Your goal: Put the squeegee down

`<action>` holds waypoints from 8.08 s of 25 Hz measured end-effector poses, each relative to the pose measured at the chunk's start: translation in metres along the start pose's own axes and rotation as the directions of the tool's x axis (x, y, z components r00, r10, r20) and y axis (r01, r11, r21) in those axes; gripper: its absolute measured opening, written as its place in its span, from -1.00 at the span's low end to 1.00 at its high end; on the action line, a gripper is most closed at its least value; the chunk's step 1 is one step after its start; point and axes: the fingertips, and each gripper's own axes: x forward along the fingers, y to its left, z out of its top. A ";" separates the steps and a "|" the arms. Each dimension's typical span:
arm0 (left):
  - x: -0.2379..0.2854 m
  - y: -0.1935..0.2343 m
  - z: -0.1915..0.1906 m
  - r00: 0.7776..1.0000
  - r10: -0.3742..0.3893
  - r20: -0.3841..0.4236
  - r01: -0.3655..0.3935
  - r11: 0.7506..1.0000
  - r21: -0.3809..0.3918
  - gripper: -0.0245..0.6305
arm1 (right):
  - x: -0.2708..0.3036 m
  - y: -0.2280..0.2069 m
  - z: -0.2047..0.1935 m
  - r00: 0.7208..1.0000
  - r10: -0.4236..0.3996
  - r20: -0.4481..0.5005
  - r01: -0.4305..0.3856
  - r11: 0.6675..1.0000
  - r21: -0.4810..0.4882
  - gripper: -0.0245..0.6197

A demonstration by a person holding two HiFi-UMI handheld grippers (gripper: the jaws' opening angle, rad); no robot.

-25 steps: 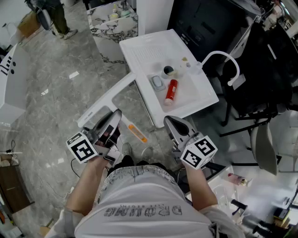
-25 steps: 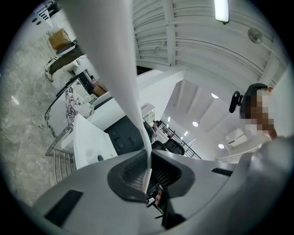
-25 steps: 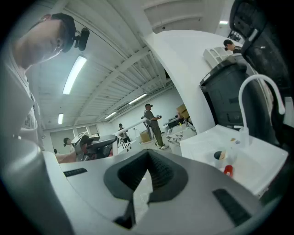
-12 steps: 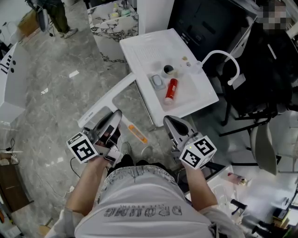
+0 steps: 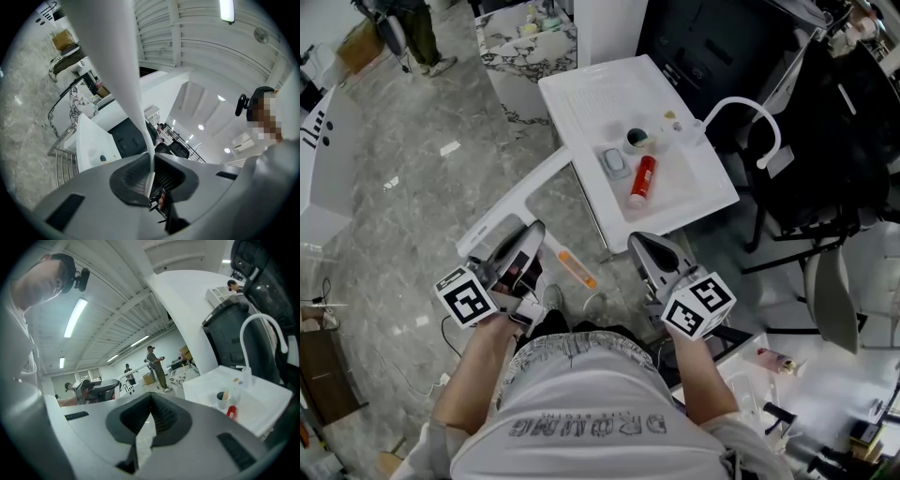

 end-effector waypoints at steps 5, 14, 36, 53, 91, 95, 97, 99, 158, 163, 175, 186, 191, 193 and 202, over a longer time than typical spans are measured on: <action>0.006 -0.005 -0.004 1.000 0.002 -0.002 -0.002 1.000 0.013 -0.78 | -0.006 -0.009 0.001 1.000 0.001 0.009 -0.001 1.000 0.011 -0.90; 0.012 0.001 -0.002 1.000 0.016 0.002 -0.017 1.000 0.020 -0.78 | -0.005 -0.020 0.002 1.000 0.000 0.008 0.000 1.000 0.016 -0.90; 0.051 0.060 0.039 1.000 0.012 -0.003 -0.012 1.000 -0.018 -0.78 | 0.060 -0.061 0.015 0.999 -0.035 -0.023 0.035 0.999 0.021 -0.90; 0.110 0.152 0.129 0.999 0.004 -0.053 -0.008 0.997 -0.071 -0.78 | 0.191 -0.096 0.046 0.996 -0.065 -0.057 0.067 0.997 0.049 -0.90; 0.169 0.274 0.254 0.994 -0.028 -0.103 0.010 0.985 -0.174 -0.78 | 0.360 -0.125 0.076 0.982 -0.152 -0.109 0.160 0.984 0.071 -0.90; 0.183 0.283 0.255 0.994 -0.021 -0.105 0.001 0.984 -0.179 -0.78 | 0.367 -0.137 0.078 0.982 -0.153 -0.115 0.163 0.983 0.081 -0.90; 0.193 0.289 0.254 0.994 -0.015 -0.105 -0.004 0.984 -0.179 -0.78 | 0.370 -0.147 0.079 0.981 -0.152 -0.119 0.162 0.983 0.083 -0.90; 0.203 0.296 0.253 0.994 -0.007 -0.107 -0.013 0.983 -0.183 -0.78 | 0.373 -0.156 0.082 0.981 -0.151 -0.122 0.162 0.983 0.084 -0.90; 0.383 0.481 0.122 0.949 0.314 -0.037 -0.297 0.847 -0.441 -0.78 | 0.390 -0.333 0.014 0.952 -0.154 -0.265 0.226 0.937 0.265 -0.90; 0.385 0.488 0.119 0.940 0.340 -0.006 -0.305 0.833 -0.461 -0.78 | 0.391 -0.336 0.011 0.952 -0.151 -0.268 0.226 0.935 0.274 -0.90; 0.396 0.489 0.116 0.941 0.333 0.061 -0.247 0.798 -0.550 -0.78 | 0.390 -0.343 0.003 0.951 -0.153 -0.270 0.233 0.927 0.293 -0.90; 0.403 0.487 0.112 0.953 0.303 0.031 -0.230 0.783 -0.578 -0.78 | 0.393 -0.343 0.005 0.955 -0.144 -0.260 0.223 0.926 0.305 -0.90; 0.402 0.486 0.109 0.949 0.312 0.033 -0.231 0.766 -0.599 -0.77 | 0.393 -0.342 0.007 0.956 -0.145 -0.257 0.222 0.926 0.304 -0.90; 0.402 0.485 0.110 0.950 0.310 0.032 -0.227 0.760 -0.609 -0.66 | 0.392 -0.342 0.007 0.955 -0.147 -0.258 0.224 0.926 0.304 -0.90; 0.398 0.484 0.106 0.946 0.325 0.010 -0.238 0.712 -0.661 -0.43 | 0.393 -0.339 0.007 0.959 -0.133 -0.252 0.209 0.929 0.305 -0.90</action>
